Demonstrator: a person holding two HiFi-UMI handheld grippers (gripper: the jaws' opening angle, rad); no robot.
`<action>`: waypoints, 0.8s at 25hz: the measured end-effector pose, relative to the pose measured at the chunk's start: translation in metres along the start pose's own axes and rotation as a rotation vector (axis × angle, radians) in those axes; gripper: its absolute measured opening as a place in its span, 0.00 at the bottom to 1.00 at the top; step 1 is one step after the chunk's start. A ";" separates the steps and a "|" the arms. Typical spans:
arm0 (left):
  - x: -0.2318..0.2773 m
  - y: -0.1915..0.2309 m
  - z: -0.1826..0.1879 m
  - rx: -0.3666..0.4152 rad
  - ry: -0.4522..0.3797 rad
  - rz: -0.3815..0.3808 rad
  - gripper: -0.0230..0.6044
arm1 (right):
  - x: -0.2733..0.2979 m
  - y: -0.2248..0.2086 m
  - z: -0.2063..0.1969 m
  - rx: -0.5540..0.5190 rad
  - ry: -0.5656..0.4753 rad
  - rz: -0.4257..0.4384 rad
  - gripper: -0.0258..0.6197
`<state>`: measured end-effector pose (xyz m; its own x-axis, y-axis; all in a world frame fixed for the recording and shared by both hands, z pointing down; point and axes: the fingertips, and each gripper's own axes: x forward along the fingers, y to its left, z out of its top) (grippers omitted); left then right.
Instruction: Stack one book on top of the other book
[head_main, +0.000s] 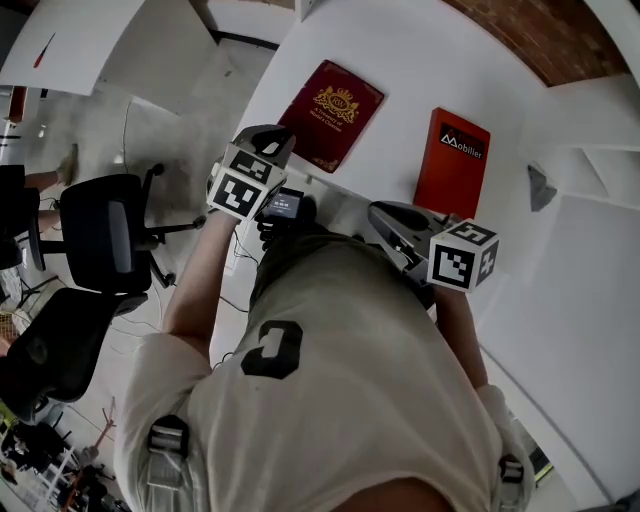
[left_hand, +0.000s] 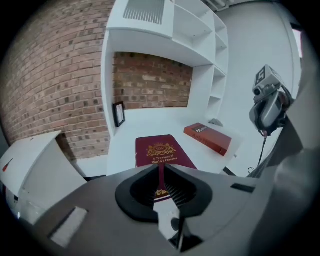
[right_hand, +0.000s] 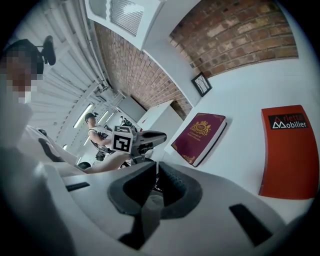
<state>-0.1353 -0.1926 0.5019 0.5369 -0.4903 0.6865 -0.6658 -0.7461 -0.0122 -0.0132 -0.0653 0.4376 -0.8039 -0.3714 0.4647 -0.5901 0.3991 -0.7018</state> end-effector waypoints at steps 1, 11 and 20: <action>0.009 0.001 0.001 0.015 0.005 -0.017 0.05 | 0.002 -0.002 0.000 -0.001 0.004 -0.006 0.06; 0.084 0.042 -0.021 -0.036 0.133 -0.011 0.60 | 0.015 -0.014 0.013 -0.017 0.024 -0.025 0.06; 0.079 0.051 -0.035 -0.172 0.067 0.051 0.62 | 0.017 -0.023 0.028 -0.021 0.043 0.018 0.06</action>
<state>-0.1452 -0.2536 0.5807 0.4681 -0.4905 0.7351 -0.7735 -0.6297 0.0723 -0.0107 -0.1041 0.4467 -0.8167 -0.3277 0.4750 -0.5764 0.4234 -0.6989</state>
